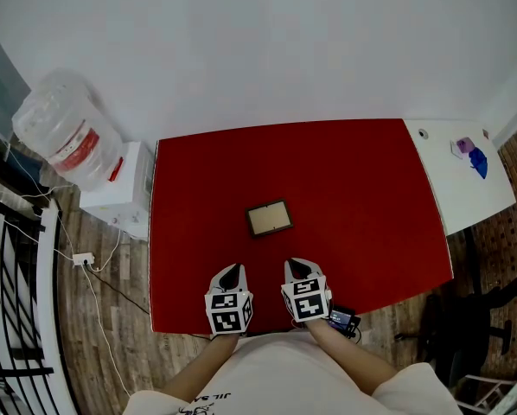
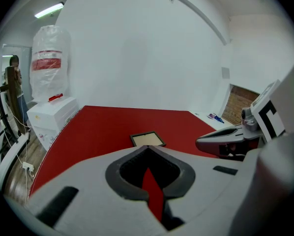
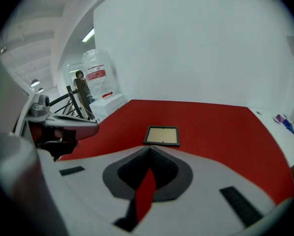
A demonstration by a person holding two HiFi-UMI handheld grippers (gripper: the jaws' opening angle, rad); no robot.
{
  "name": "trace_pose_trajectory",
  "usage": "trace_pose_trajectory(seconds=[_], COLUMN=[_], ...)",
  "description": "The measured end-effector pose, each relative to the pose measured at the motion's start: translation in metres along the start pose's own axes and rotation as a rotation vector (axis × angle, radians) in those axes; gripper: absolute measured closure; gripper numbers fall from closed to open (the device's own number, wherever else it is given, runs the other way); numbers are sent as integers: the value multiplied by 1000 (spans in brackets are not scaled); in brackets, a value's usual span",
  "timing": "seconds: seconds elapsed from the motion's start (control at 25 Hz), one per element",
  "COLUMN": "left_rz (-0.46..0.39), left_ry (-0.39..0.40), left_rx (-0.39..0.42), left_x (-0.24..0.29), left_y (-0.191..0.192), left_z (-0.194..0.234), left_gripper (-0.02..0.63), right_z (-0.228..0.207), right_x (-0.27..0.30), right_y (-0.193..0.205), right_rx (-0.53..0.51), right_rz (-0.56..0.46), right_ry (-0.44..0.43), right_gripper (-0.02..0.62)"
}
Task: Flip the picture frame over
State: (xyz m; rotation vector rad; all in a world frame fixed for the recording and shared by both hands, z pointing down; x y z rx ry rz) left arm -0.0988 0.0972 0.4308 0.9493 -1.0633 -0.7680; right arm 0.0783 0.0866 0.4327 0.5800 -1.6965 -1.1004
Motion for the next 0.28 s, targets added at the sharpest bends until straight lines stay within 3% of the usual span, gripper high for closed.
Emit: trace_pose_trajectory(seconds=[0.28], left_rz=[3], left_ry=[-4], left_rx=[0], left_x=[-1], left_y=[0], left_z=[1], left_gripper=[600], right_z=[-2], right_x=[0], right_y=[-1], right_rx=[3], right_rz=[-7], right_ry=[3], right_gripper=[592])
Point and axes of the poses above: the fingertips, and each gripper's own axes: x forward along the fingers, z to its left, y out of its underside, the point moved 7 cm from there along -x, backward along the fingers, and after that the axes turned 15 degrees about -z, right-handed, at the moved point
